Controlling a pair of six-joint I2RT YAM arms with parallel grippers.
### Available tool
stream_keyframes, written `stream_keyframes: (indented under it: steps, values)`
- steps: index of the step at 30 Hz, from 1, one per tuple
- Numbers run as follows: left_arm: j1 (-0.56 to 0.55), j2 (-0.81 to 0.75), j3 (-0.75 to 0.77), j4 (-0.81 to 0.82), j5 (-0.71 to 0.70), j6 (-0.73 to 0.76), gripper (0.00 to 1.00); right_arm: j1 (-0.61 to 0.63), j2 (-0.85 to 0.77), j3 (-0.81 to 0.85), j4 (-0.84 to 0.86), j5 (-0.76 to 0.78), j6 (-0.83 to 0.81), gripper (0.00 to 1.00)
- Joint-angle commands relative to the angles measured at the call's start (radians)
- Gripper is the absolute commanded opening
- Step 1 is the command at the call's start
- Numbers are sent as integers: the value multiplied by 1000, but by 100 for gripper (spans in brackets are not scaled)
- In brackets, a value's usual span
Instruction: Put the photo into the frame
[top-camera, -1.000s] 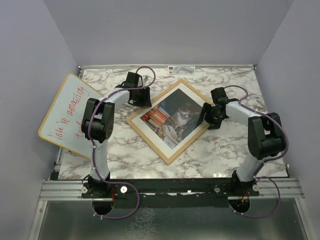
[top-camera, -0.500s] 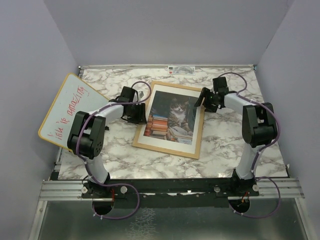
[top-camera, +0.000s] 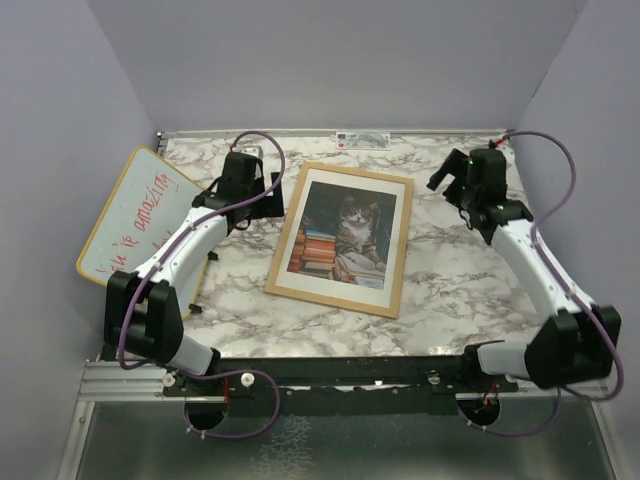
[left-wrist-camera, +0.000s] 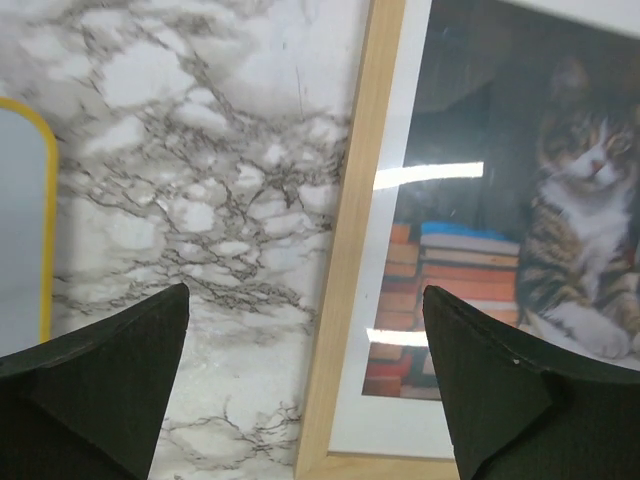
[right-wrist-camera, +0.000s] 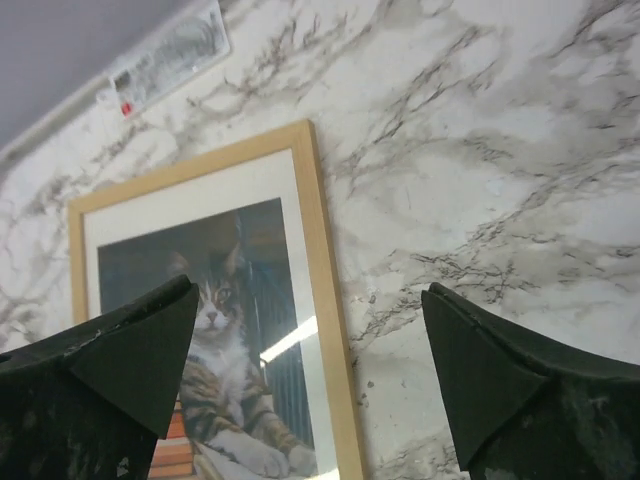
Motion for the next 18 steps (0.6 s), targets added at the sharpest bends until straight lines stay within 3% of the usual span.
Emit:
stream_keyframes:
  steps: [1, 8, 18]
  values:
    - [0, -93, 63, 34, -80, -61, 99, -6, -247, -144, 22, 171, 2, 100]
    - [-2, -272, 21, 157, -117, -123, 99, -6, -577, -251, -6, 321, -13, 100]
    - [-2, -543, -26, 183, -289, -157, 99, -6, -771, -177, -152, 459, -45, 100]
